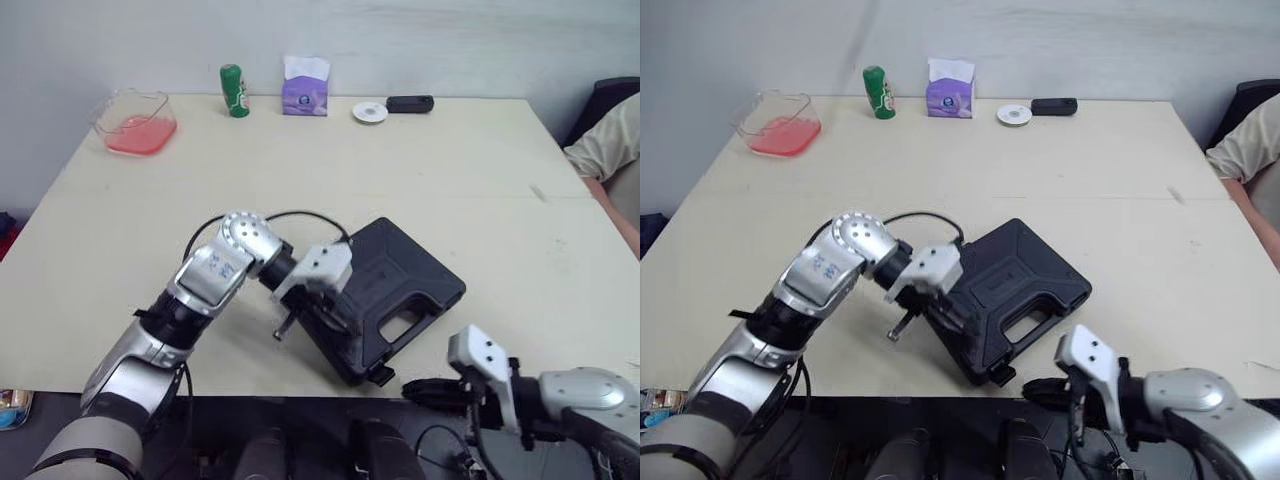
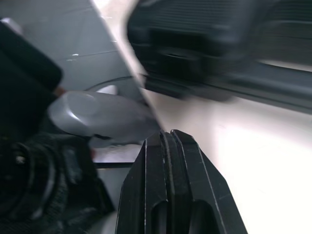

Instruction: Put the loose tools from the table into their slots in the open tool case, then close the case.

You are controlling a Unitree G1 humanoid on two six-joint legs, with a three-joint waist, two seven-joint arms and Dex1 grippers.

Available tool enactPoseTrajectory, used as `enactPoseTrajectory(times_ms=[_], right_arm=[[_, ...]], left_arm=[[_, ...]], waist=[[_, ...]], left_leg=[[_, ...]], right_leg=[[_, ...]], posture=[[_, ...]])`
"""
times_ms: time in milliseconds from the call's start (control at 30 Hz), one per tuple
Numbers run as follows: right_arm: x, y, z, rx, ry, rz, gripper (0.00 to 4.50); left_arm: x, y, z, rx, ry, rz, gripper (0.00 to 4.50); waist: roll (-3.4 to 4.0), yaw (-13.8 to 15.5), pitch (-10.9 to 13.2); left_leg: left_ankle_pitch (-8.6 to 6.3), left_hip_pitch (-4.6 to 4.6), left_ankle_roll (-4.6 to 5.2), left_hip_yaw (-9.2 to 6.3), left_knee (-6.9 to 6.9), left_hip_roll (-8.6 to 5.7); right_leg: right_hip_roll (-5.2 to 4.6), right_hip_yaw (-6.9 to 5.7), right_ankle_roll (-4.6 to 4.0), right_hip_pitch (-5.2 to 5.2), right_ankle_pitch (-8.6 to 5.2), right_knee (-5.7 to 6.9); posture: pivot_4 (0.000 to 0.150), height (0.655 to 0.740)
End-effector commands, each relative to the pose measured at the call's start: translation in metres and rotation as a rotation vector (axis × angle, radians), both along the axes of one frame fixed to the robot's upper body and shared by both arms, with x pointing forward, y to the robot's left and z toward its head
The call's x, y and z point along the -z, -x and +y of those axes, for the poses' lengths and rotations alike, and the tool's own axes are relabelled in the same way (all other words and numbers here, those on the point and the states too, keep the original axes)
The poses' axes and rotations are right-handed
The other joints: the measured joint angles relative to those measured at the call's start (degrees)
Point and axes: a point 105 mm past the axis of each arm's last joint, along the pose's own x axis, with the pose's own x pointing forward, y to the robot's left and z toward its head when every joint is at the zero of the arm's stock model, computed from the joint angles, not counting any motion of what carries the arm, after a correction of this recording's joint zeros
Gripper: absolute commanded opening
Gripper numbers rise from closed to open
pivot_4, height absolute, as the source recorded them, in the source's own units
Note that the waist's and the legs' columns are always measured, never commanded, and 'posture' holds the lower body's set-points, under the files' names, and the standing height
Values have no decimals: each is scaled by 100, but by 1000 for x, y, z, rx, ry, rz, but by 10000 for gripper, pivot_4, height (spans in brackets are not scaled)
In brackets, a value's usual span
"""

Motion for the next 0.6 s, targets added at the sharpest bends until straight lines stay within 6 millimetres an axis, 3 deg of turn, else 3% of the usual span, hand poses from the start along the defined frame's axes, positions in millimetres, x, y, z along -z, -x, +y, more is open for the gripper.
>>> enactPoseTrajectory(times_ms=[33, 233, 367, 433, 600], right_arm=[[-4, -5, 11, -7, -29, -46, 0], [-12, -17, 16, 0, -62, -80, 0], [-30, -30, 24, 44, -158, -129, 0], [-33, -39, 25, 85, -176, -139, 0], [-33, -36, 18, 83, -144, -137, 0]], left_arm=[[9, -2, -7, 9, -36, -96, 744], [30, -6, -10, 11, -124, -192, 744], [47, -3, -5, 59, -187, -254, 744], [50, -2, -5, 61, -191, -251, 744], [45, -6, -7, 8, -148, -215, 744]], waist=[[-6, 27, -1], [-8, 30, -6], [-29, 19, -28], [-34, 1, -43], [-29, -5, -63]], left_leg=[[0, -2, 0, -1, 1, 1], [-1, 6, 7, -1, 4, 2], [-15, 14, 36, -6, 4, 8], [-15, 16, 35, -7, 4, 11], [-15, 17, 35, -11, 4, 14]], right_leg=[[1, -2, 0, 0, 0, -2], [2, -4, 1, 9, 0, -3], [3, -7, -1, 19, 0, 0], [2, -6, -4, 21, 0, 4], [1, -10, -10, 21, 3, 4]], posture=[[1500, 7400], [1500, 7400], [1500, 7400], [1500, 7400], [1500, 7400]])
